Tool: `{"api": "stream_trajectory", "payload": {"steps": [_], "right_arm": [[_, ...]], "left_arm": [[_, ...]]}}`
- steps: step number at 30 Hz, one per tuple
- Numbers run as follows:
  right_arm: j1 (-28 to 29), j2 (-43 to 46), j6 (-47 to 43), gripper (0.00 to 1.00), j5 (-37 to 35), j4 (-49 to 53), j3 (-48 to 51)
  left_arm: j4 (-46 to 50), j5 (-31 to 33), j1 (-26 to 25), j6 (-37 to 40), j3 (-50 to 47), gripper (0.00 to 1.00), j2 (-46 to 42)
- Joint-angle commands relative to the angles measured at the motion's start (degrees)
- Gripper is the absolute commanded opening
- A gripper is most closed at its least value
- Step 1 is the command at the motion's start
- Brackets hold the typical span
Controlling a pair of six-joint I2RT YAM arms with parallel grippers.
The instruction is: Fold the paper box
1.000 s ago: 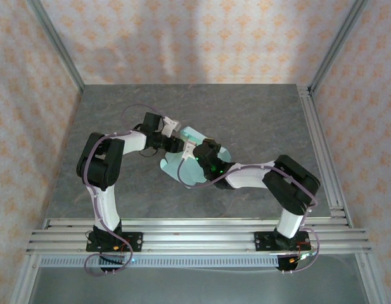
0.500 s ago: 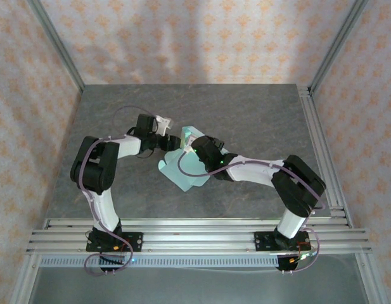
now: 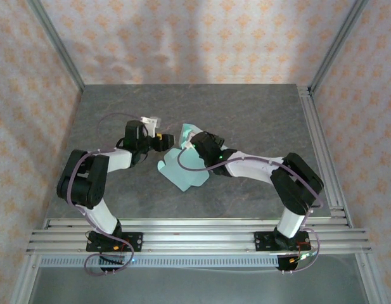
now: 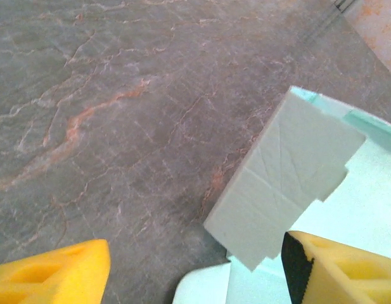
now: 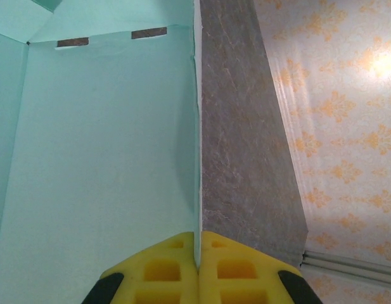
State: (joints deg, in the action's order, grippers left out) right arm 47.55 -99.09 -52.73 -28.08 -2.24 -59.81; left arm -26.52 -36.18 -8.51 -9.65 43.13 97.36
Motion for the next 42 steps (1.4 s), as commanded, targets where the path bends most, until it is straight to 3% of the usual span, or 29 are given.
{"api": "stream_trajectory", "payload": {"steps": [1, 6, 16, 28, 37, 42], "right_arm": [[0.4, -1.4, -3.7, 0.00, -3.1, -3.0, 0.1], [1.4, -5.5, -19.8, 0.00, -9.2, -21.3, 4.4], [3.0, -11.2, -39.7, 0.00, -9.7, -46.9, 7.6], [4.0, -13.2, -48.0, 0.00, -8.7, -56.1, 7.6], [3.9, -13.3, -46.7, 0.00, -9.4, -55.0, 8.7], [4.2, -12.2, -45.1, 0.00, -9.0, -53.9, 9.5]], "left_arm": [[-3.3, 4.2, 0.3, -1.0, -0.4, 0.73, -1.2], [-4.7, 7.3, 1.2, -4.6, 0.4, 0.73, -0.5], [-2.4, 5.9, 2.6, -5.7, 1.7, 0.74, -0.5], [-0.4, 5.6, 2.7, -7.3, 3.5, 0.74, 1.4], [-2.9, 2.3, 2.2, -12.3, 3.3, 0.63, 4.9], [1.6, 3.6, 1.8, -8.8, 4.6, 0.63, 4.6]]}}
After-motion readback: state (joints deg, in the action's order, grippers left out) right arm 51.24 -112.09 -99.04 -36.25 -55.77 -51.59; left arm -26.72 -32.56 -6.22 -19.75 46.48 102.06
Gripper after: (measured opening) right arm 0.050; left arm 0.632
